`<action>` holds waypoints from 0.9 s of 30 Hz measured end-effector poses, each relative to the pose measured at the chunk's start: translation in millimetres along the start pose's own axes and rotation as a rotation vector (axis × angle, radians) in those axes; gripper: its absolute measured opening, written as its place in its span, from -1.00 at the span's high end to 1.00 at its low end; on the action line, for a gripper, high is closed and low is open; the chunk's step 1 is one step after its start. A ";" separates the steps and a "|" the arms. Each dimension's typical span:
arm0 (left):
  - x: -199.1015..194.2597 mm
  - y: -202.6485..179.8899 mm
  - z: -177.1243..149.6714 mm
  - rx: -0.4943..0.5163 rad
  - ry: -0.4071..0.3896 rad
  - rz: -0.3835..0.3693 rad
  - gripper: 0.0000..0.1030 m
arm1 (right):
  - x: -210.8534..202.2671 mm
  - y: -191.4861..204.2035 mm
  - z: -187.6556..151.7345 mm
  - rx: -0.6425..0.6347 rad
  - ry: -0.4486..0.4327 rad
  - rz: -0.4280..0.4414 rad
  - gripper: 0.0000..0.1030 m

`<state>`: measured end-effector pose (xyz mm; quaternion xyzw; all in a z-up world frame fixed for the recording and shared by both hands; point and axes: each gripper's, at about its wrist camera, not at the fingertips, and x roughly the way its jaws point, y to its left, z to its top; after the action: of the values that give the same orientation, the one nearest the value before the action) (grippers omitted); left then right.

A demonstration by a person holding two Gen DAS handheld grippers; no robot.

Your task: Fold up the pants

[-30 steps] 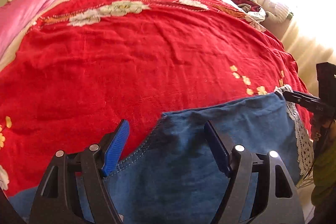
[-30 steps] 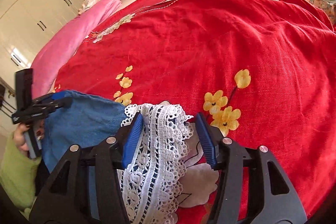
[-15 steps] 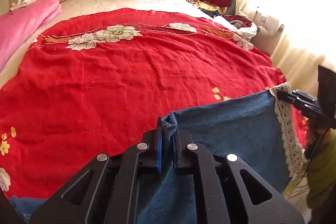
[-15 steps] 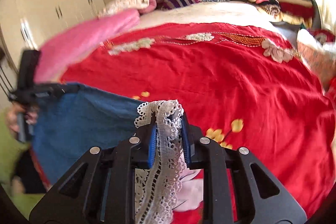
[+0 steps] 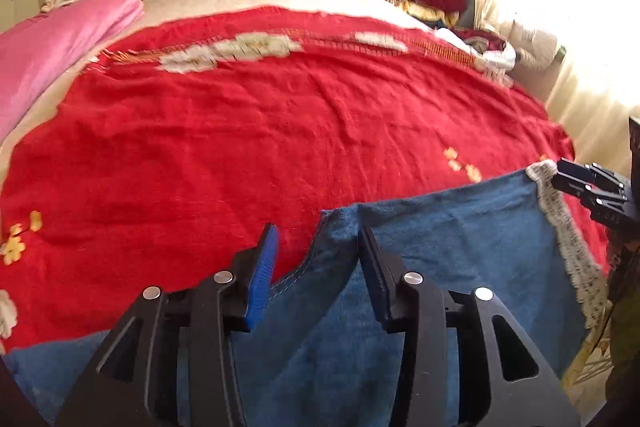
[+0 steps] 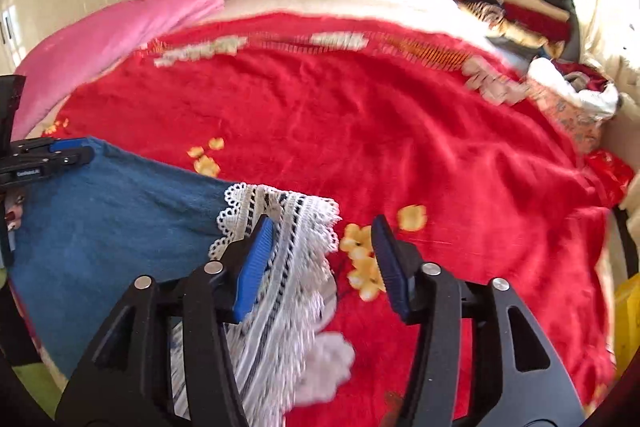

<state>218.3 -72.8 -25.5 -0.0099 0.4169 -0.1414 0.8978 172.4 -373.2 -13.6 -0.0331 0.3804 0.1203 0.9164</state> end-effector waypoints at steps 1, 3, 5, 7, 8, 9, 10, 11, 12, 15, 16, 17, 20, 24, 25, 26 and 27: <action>-10.7 0.2 -1.5 -0.002 -0.018 0.001 0.11 | -10.2 -1.0 -2.0 0.009 -0.013 -0.001 0.02; -34.9 -1.7 -8.0 0.002 -0.049 -0.002 -0.06 | -32.5 -5.2 -10.9 0.050 -0.035 0.025 0.00; -56.7 -6.8 -20.4 0.025 -0.065 -0.007 -0.07 | -51.3 -7.7 -26.4 0.102 -0.029 0.077 0.00; -71.8 -14.4 -36.3 0.055 -0.067 -0.003 -0.09 | -66.2 -6.9 -46.2 0.140 -0.007 0.124 0.00; -75.8 -15.6 -42.6 0.062 -0.062 -0.004 -0.10 | -69.9 -4.7 -53.7 0.156 0.005 0.144 0.00; -80.2 -18.1 -51.7 0.069 -0.056 -0.011 -0.10 | -72.0 -2.8 -61.4 0.175 0.025 0.168 0.00; -82.9 -20.2 -61.5 0.073 -0.046 -0.017 -0.10 | -73.4 -1.8 -72.4 0.206 0.047 0.200 0.00; -83.8 -21.0 -68.6 0.076 -0.036 -0.019 -0.10 | -72.6 -1.0 -79.3 0.224 0.068 0.221 0.00; -83.9 -21.9 -76.8 0.078 -0.020 -0.018 -0.10 | -71.5 0.7 -83.4 0.233 0.081 0.231 0.00; -77.8 -19.5 -100.7 0.071 0.036 -0.006 -0.10 | -62.2 3.6 -96.9 0.259 0.119 0.243 0.06; -71.6 -16.6 -107.6 0.067 0.067 0.017 -0.10 | -55.0 5.9 -101.3 0.268 0.148 0.257 0.11; -69.7 -13.5 -112.2 0.054 0.080 0.028 -0.10 | -51.6 10.9 -105.0 0.265 0.165 0.266 0.20; -65.9 -8.1 -118.5 0.026 0.088 0.023 -0.10 | -53.2 31.7 -107.2 0.149 0.168 0.209 0.39; -65.7 -6.5 -117.4 0.020 0.089 0.021 -0.10 | -63.9 46.1 -106.3 0.084 0.155 0.196 0.77; -65.6 -6.6 -117.1 0.019 0.088 0.021 -0.10 | -69.0 49.2 -105.5 0.067 0.146 0.187 0.77; -65.6 -6.5 -117.2 0.020 0.088 0.023 -0.11 | -73.6 49.4 -106.0 0.065 0.137 0.187 0.77; -65.7 -7.4 -117.8 0.021 0.089 0.025 -0.11 | -78.8 48.5 -106.2 0.072 0.130 0.188 0.77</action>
<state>87.7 -50.9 -52.3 0.0108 0.4549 -0.1349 0.8802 33.6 -357.8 -31.8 0.0281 0.4444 0.1898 0.8750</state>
